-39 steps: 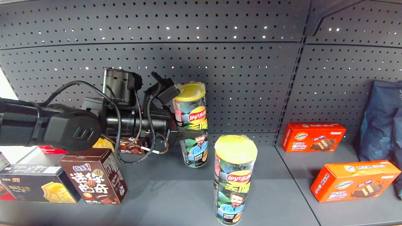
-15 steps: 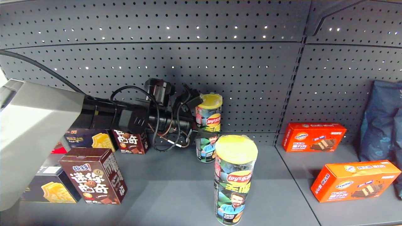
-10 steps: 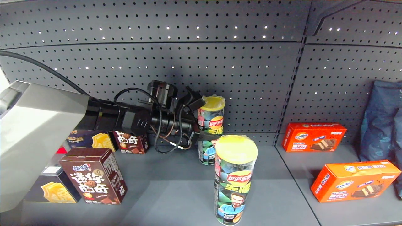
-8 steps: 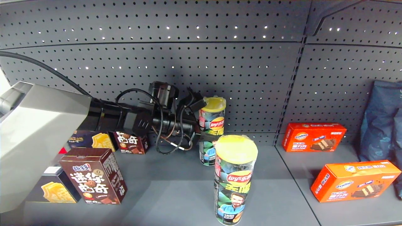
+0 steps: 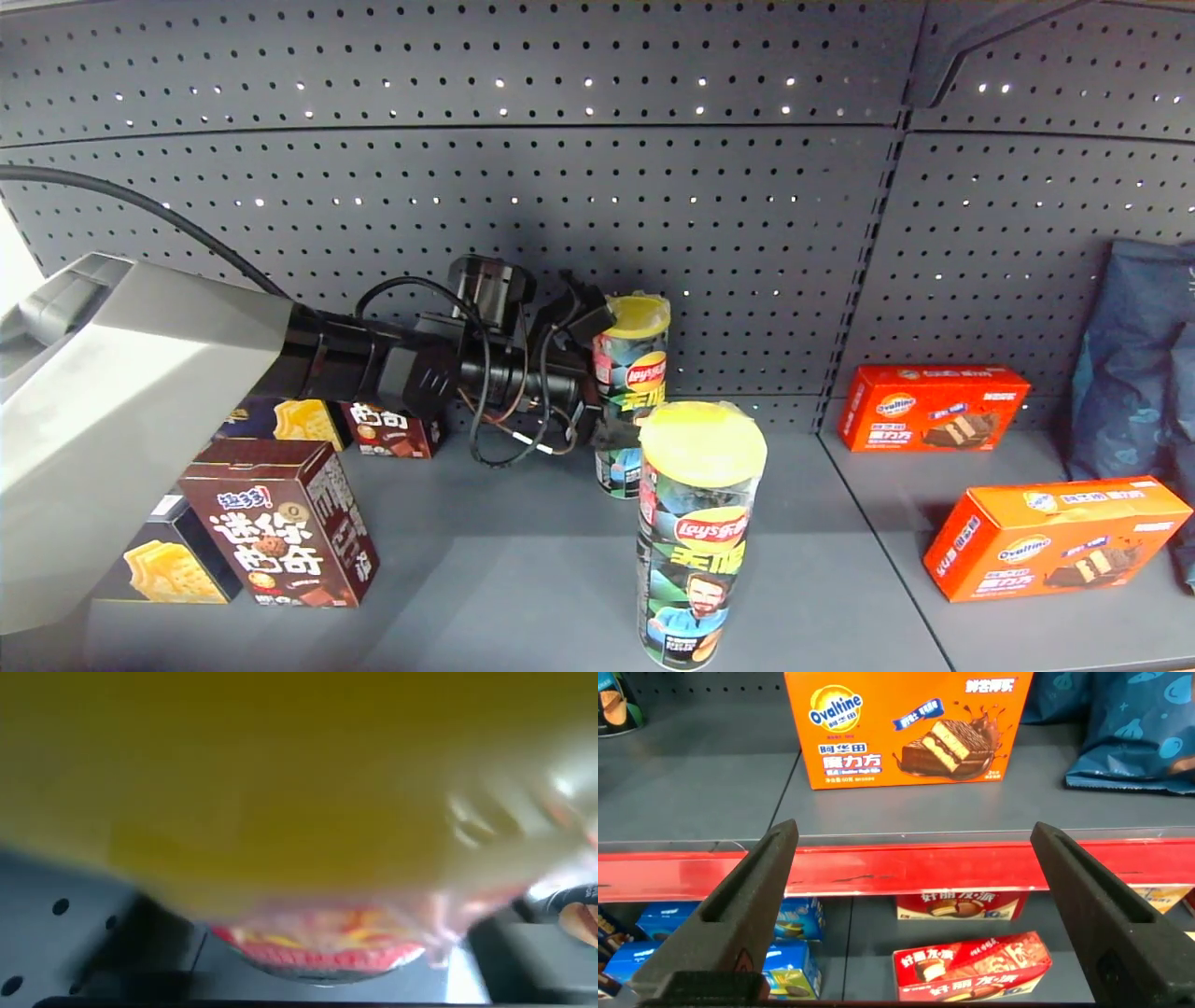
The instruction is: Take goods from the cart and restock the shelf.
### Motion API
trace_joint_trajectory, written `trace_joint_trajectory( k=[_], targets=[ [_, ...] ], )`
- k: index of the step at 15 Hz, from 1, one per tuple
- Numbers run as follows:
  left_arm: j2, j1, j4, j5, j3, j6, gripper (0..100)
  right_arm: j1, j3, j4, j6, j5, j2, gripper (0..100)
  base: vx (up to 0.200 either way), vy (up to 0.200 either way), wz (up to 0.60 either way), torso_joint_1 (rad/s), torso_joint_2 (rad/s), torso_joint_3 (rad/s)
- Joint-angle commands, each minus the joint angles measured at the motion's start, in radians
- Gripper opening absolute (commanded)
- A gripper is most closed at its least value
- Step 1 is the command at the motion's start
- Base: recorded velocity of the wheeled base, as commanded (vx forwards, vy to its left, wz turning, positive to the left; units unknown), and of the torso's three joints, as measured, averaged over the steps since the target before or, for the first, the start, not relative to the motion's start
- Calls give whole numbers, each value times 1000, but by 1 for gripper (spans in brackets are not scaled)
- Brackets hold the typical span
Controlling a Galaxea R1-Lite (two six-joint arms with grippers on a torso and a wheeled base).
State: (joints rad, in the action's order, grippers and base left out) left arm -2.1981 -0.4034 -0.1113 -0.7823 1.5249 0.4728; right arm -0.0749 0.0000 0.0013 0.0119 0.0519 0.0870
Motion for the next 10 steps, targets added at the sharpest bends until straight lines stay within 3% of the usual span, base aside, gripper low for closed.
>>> trace_joint_trajectory(
  k=[1, 5, 10],
  targets=[
    [24, 6, -19, 2, -55, 0, 100, 0, 0, -1, 0, 0, 2, 100, 0, 0, 0, 0, 0, 0],
    [136, 37, -84, 3, -213, 0, 100, 0, 0, -1, 0, 0, 2, 100, 0, 0, 0, 0, 0, 0],
    [193, 54, -125, 8, -275, -3, 100, 0, 0, 0, 0, 0, 2, 100, 0, 0, 0, 0, 0, 0]
  ],
)
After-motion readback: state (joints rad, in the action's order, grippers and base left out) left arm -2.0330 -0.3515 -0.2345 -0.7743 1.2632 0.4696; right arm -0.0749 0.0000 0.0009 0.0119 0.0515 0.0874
